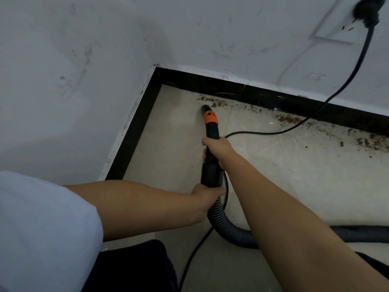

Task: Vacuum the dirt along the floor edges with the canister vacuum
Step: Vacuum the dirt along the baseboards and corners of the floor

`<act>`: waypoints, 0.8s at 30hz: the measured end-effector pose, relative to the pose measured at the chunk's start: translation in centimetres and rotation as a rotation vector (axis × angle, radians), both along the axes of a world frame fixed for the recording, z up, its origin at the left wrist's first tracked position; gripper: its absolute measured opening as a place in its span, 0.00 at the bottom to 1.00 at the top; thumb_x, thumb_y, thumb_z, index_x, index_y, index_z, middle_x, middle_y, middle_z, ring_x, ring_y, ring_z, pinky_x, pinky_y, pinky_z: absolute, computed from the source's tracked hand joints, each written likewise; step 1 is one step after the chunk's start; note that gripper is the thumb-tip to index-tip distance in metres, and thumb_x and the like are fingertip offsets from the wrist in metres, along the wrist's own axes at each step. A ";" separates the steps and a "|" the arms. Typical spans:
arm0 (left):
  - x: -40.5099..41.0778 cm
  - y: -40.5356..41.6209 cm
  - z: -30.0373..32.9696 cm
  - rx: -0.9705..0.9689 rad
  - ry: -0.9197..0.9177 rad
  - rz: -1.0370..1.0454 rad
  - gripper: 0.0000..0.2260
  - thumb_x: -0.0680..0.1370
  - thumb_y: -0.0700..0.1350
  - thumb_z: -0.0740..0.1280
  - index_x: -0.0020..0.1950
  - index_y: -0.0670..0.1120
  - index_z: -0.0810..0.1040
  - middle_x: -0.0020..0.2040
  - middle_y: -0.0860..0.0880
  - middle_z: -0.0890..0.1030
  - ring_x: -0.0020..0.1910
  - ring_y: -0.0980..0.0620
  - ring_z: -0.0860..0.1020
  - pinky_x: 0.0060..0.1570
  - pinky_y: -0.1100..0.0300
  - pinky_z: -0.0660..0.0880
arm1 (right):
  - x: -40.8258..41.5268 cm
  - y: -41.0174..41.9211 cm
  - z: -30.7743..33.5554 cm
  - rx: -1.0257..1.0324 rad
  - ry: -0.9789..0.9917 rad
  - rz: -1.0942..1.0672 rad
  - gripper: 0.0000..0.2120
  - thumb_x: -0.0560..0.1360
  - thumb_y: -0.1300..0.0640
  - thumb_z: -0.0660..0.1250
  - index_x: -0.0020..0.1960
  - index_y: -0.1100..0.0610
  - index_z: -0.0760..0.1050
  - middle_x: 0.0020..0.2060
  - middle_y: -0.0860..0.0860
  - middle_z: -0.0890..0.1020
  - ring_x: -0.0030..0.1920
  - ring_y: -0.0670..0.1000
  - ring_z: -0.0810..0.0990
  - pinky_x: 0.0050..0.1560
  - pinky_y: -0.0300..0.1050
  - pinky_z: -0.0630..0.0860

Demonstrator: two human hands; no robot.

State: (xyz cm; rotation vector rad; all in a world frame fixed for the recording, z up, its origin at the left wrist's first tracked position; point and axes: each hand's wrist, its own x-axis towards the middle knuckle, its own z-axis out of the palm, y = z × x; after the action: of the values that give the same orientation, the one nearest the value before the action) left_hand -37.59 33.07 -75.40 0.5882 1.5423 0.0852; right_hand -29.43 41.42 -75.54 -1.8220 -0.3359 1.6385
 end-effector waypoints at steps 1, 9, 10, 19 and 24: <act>0.2 0.0 0.1 0.004 0.003 -0.017 0.17 0.74 0.38 0.68 0.61 0.37 0.75 0.48 0.43 0.76 0.47 0.47 0.75 0.46 0.58 0.73 | 0.3 -0.1 -0.1 0.003 0.004 -0.027 0.05 0.74 0.64 0.65 0.44 0.60 0.68 0.29 0.56 0.73 0.25 0.52 0.72 0.27 0.43 0.73; 2.6 -0.8 -0.5 0.014 0.012 -0.163 0.16 0.72 0.39 0.69 0.59 0.37 0.76 0.47 0.44 0.77 0.46 0.47 0.75 0.44 0.60 0.72 | 3.8 -2.6 -0.3 -0.008 -0.027 -0.194 0.06 0.74 0.64 0.65 0.41 0.59 0.68 0.28 0.56 0.73 0.26 0.53 0.71 0.30 0.45 0.73; 2.9 -0.9 -0.5 0.013 0.009 -0.181 0.16 0.72 0.39 0.70 0.59 0.38 0.75 0.48 0.44 0.76 0.46 0.48 0.75 0.44 0.60 0.72 | 4.2 -2.8 -0.3 -0.008 -0.027 -0.215 0.06 0.75 0.64 0.65 0.41 0.59 0.68 0.29 0.56 0.73 0.26 0.53 0.71 0.29 0.45 0.73; 4.2 -0.7 -0.3 0.001 -0.019 -0.216 0.16 0.73 0.38 0.69 0.60 0.38 0.75 0.41 0.47 0.75 0.46 0.48 0.74 0.44 0.60 0.72 | 5.9 -3.2 -0.3 -0.014 -0.025 -0.269 0.05 0.75 0.63 0.65 0.44 0.60 0.68 0.29 0.56 0.73 0.26 0.52 0.72 0.29 0.44 0.74; 3.2 -0.7 -0.4 0.001 -0.011 -0.155 0.17 0.72 0.38 0.68 0.60 0.38 0.75 0.42 0.46 0.75 0.46 0.47 0.74 0.40 0.59 0.72 | 4.4 -2.4 -0.4 -0.003 -0.032 -0.188 0.06 0.74 0.64 0.65 0.42 0.60 0.68 0.28 0.56 0.72 0.25 0.53 0.71 0.29 0.44 0.73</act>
State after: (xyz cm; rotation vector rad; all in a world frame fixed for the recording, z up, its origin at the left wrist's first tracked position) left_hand -34.40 32.32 -75.83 0.7048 1.4805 -0.0294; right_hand -25.08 39.06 -75.97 -1.8240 -0.1701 1.4830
